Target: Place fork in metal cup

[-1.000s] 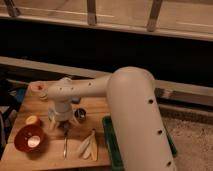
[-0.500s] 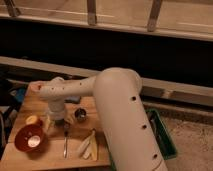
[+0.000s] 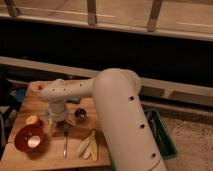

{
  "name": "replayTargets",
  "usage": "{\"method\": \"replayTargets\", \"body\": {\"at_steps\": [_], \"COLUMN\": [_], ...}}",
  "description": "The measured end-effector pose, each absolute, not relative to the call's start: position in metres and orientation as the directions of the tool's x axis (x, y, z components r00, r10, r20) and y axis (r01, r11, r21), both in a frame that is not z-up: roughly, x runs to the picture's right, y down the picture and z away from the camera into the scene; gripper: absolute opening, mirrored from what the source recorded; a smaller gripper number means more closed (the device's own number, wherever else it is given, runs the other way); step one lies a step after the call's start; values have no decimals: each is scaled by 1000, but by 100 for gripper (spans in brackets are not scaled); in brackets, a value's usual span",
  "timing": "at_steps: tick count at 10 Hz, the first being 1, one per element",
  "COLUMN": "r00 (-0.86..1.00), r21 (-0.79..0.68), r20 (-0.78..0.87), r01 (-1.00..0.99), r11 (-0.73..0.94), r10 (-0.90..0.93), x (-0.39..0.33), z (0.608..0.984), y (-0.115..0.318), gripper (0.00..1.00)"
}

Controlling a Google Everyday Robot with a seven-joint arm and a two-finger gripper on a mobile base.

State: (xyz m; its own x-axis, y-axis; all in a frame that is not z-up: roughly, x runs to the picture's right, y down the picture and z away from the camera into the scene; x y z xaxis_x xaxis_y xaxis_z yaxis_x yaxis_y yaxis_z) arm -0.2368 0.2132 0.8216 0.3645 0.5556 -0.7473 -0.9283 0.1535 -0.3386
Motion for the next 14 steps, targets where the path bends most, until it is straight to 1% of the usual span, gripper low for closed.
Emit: {"method": "replayTargets", "body": {"at_steps": [1, 2, 3, 4, 6, 8, 9, 11, 14], "r00": [361, 360, 361, 360, 359, 360, 362, 363, 371], "r21": [-336, -337, -339, -341, -348, -353, -358, -366, -376], "r20": [-748, -748, -747, -746, -739, -735, -729, -712, -659], "r01": [-930, -930, -929, -929, -928, -927, -925, -922, -916], "r11": [151, 149, 147, 144, 132, 129, 127, 124, 140], "r10": [557, 558, 559, 561, 570, 575, 580, 601, 654], "x": [-236, -236, -237, -237, -238, -239, -240, -236, -237], "z": [822, 822, 822, 823, 823, 824, 822, 814, 787], "y": [214, 214, 214, 214, 213, 212, 211, 203, 175], "gripper": [75, 64, 57, 47, 25, 9, 7, 7, 7]}}
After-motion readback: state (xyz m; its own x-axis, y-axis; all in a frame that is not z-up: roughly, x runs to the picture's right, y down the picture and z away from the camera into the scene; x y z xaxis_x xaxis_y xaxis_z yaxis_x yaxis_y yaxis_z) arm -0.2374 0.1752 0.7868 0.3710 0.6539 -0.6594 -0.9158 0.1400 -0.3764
